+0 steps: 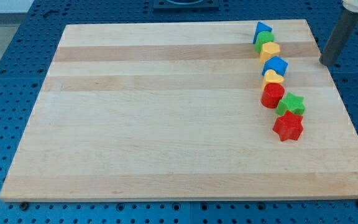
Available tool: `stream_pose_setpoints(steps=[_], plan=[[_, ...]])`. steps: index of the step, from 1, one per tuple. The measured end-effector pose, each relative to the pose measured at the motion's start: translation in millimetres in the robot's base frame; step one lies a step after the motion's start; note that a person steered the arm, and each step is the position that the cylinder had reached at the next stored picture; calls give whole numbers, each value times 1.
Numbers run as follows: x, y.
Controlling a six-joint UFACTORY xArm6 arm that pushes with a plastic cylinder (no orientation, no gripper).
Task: Move the green circle towards the center left of the board
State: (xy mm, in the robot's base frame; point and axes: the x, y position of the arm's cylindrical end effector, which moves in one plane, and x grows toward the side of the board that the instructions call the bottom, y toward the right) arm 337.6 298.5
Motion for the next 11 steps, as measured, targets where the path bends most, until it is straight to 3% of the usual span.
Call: stream_pose_setpoints(steps=[5,8,11], plan=[[-65,-39],[-61,-147],[-23,-305]])
